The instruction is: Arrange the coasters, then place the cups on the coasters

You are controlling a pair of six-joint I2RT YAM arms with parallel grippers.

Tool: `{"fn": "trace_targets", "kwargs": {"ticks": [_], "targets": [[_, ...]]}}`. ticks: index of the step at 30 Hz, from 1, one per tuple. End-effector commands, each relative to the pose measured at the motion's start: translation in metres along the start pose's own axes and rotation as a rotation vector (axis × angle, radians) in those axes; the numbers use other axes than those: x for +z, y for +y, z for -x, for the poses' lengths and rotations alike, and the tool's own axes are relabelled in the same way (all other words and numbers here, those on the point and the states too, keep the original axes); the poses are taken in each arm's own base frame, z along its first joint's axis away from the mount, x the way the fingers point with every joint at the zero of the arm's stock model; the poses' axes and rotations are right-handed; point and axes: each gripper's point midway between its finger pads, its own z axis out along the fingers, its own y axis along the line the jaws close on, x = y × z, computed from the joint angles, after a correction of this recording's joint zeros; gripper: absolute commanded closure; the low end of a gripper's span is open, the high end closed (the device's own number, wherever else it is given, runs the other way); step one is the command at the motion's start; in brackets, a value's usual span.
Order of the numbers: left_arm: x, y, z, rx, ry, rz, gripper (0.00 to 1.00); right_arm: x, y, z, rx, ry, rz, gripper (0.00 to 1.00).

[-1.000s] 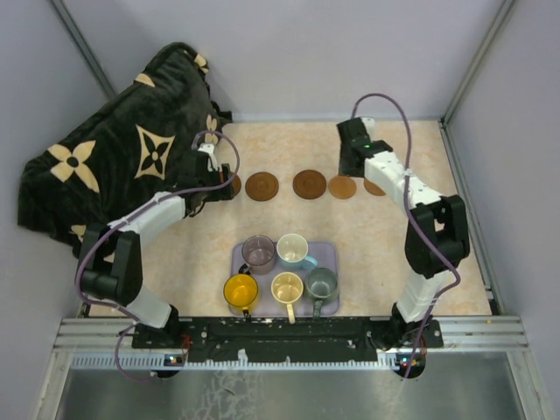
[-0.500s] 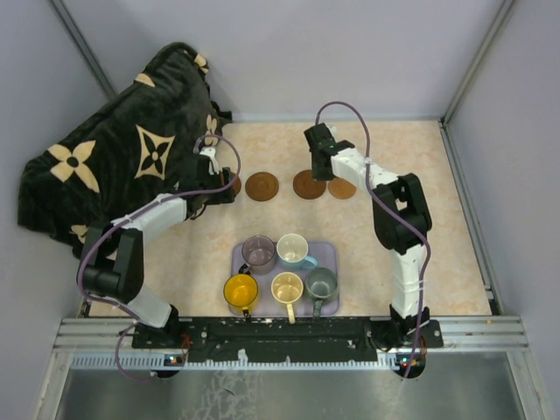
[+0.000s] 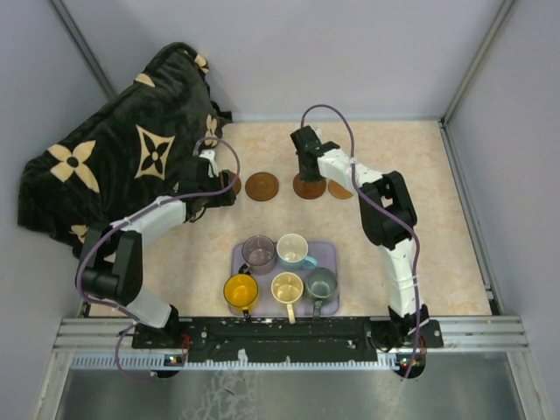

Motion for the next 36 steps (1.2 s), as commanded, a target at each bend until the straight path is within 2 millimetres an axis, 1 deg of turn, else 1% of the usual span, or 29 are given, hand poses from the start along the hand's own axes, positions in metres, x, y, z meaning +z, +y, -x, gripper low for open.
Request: {"fn": "trace_targets", "kwargs": {"ticks": [1, 9, 17, 21, 26, 36], "targets": [[-0.009, -0.001, 0.007, -0.008, -0.036, -0.01, 0.26, 0.002, 0.007, 0.009, -0.003, -0.017, 0.018, 1.0], [-0.012, -0.001, 0.007, -0.01, -0.041, -0.008, 0.26, 0.012, 0.005, -0.001, -0.011, 0.003, 0.004, 1.0], [-0.012, 0.0, 0.005, -0.015, -0.037, -0.003, 0.26, 0.023, 0.009, -0.013, -0.025, 0.035, 0.012, 1.0], [-0.011, 0.001, 0.004, -0.015, -0.032, -0.001, 0.25, 0.026, 0.014, -0.019, -0.034, 0.047, 0.023, 1.0], [-0.009, 0.002, 0.002, -0.015, -0.026, 0.003, 0.25, 0.025, 0.022, -0.02, -0.042, 0.046, 0.037, 1.0], [-0.009, 0.002, 0.001, -0.021, -0.027, 0.006, 0.25, 0.019, 0.035, -0.028, -0.064, 0.058, 0.053, 1.0]]}}
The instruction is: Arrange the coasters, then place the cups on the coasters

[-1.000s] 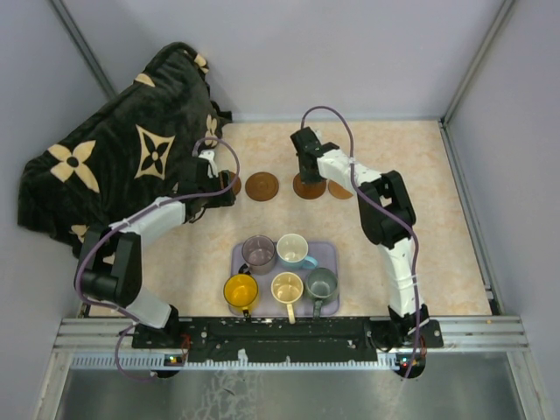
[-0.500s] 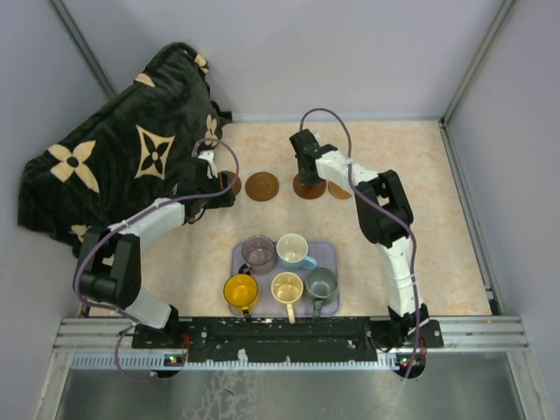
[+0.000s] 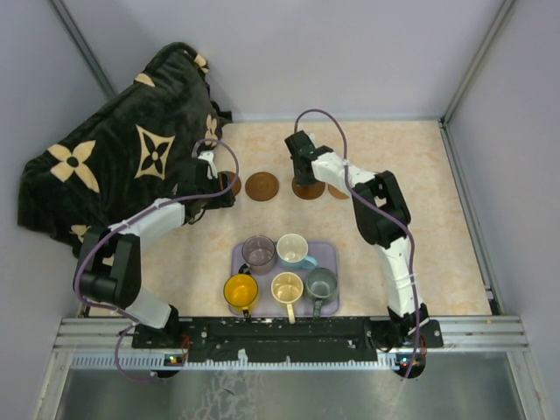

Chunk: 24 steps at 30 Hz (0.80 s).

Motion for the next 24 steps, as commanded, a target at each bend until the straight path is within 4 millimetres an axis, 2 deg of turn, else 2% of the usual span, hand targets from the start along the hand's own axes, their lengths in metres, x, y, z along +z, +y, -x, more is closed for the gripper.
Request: {"fn": "trace_targets", "kwargs": {"ticks": [1, 12, 24], "targets": [[-0.0029, 0.0011, 0.0049, -0.012, -0.023, 0.004, 0.25, 0.0011, 0.0196, -0.0136, -0.031, 0.038, 0.038, 1.0], [-0.0041, 0.0013, 0.0047, -0.017, -0.025, 0.006, 0.25, -0.0026, 0.0251, -0.0235, -0.046, 0.048, 0.044, 1.0], [-0.0034, 0.0015, 0.0035, -0.017, -0.022, 0.005, 0.25, -0.0038, 0.0287, -0.0177, -0.05, 0.038, 0.045, 1.0]]}}
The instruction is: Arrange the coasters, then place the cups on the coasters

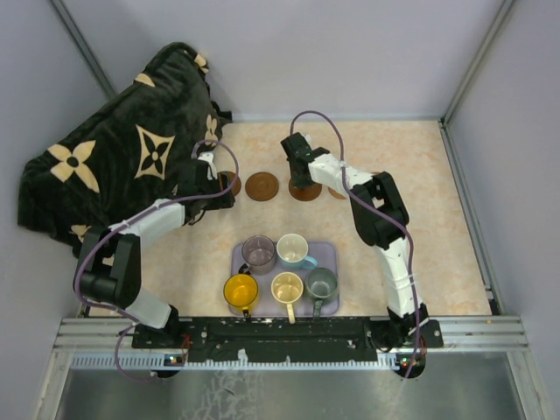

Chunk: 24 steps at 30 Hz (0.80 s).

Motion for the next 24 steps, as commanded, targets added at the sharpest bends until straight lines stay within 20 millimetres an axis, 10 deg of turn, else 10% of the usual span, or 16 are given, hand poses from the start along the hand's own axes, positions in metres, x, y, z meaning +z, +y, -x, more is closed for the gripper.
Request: {"fn": "trace_targets", "kwargs": {"ticks": [1, 12, 24], "targets": [[-0.004, 0.0, 0.006, -0.01, -0.028, 0.0, 0.25, 0.0, 0.016, -0.013, -0.029, 0.039, 0.028, 1.0], [-0.004, 0.001, 0.01, -0.006, -0.038, 0.007, 0.25, -0.008, 0.012, -0.002, -0.026, 0.012, 0.008, 1.0], [-0.005, 0.0, 0.035, 0.016, -0.084, 0.025, 0.25, -0.066, 0.003, 0.055, -0.02, -0.133, -0.006, 0.97]]}}
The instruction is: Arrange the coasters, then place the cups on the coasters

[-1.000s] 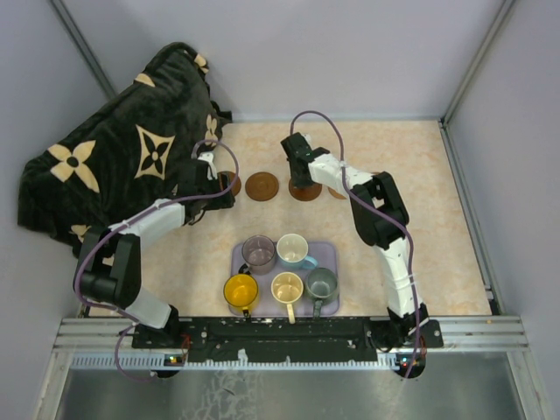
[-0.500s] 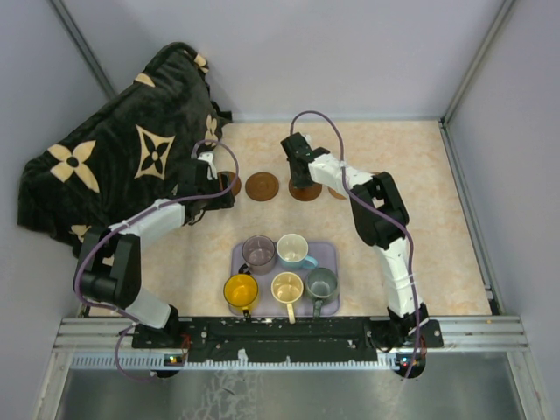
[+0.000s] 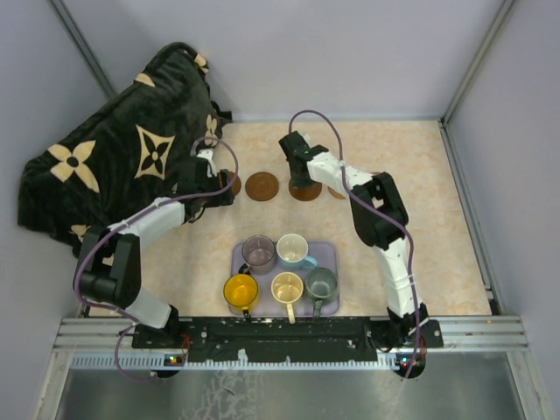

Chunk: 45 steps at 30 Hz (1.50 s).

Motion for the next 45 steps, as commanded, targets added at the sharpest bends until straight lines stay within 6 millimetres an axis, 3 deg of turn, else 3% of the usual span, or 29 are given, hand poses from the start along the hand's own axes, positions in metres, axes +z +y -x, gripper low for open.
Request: {"fn": "trace_targets", "kwargs": {"ticks": [1, 8, 11, 16, 18, 20, 26, 31, 45], "targets": [[-0.005, -0.002, 0.032, 0.017, -0.074, 0.012, 0.25, -0.066, 0.002, 0.061, 0.011, -0.17, 0.025, 0.96], [-0.002, 0.004, 0.059, 0.044, -0.12, 0.064, 0.24, -0.117, -0.011, 0.082, 0.049, -0.266, 0.031, 0.92], [0.002, 0.007, 0.07, 0.065, -0.13, 0.09, 0.25, -0.145, -0.026, 0.087, 0.08, -0.327, 0.007, 0.91], [0.012, 0.022, 0.079, 0.11, -0.14, 0.161, 0.24, -0.19, -0.068, 0.078, 0.155, -0.447, -0.09, 0.69], [0.021, 0.03, 0.079, 0.12, -0.129, 0.191, 0.24, -0.215, -0.085, 0.073, 0.193, -0.504, -0.104, 0.67], [0.03, 0.04, 0.074, 0.127, -0.101, 0.235, 0.25, -0.223, -0.096, 0.063, 0.212, -0.518, -0.119, 0.67], [0.047, 0.067, 0.053, 0.124, -0.025, 0.348, 0.28, -0.231, -0.111, 0.039, 0.244, -0.523, -0.134, 0.69], [0.055, 0.074, 0.041, 0.092, 0.008, 0.362, 0.28, -0.229, -0.109, 0.028, 0.255, -0.504, -0.111, 0.7], [0.075, 0.068, 0.03, 0.019, 0.03, 0.284, 0.28, -0.22, -0.103, 0.013, 0.261, -0.466, -0.078, 0.74]]}}
